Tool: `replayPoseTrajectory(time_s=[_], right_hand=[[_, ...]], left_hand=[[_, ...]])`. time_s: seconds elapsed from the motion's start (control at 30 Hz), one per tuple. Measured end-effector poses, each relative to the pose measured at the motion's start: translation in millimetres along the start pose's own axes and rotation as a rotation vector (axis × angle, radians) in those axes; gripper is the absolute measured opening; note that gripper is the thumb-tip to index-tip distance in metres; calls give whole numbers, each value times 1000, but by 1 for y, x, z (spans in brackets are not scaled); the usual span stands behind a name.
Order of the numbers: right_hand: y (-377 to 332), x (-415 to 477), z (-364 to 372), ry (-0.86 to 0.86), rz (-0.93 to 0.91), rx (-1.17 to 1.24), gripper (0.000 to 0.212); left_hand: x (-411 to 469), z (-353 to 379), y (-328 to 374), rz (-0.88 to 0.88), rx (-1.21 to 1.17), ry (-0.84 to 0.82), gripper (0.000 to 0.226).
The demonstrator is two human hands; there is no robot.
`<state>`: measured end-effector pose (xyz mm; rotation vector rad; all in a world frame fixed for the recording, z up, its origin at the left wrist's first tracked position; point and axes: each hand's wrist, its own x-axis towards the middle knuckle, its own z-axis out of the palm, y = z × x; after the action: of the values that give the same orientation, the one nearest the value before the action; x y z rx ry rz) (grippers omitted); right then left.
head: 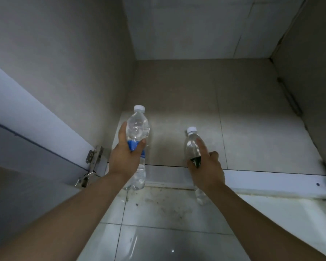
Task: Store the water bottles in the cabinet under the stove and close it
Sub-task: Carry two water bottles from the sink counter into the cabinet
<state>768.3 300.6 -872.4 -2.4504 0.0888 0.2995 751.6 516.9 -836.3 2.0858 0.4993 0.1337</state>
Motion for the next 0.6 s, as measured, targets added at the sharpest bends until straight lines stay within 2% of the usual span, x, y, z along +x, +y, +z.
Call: replayPoseTrajectory(time_s=[0.13,0.23,0.43,0.6], right_hand=[[1,-1,6,54,19,-28,73],[2,-2,9,81,1,-62,73],[6,-3,13,93,-28,-99,74],[7,-1,11,95,-53,-86,75]], left_hand=[[3,7,-1,36,-108,66,70],[25,8,12,132,-143,64,74],[66,13,34,238,-62,21,77],[72,16,36,203,-130,157,85]])
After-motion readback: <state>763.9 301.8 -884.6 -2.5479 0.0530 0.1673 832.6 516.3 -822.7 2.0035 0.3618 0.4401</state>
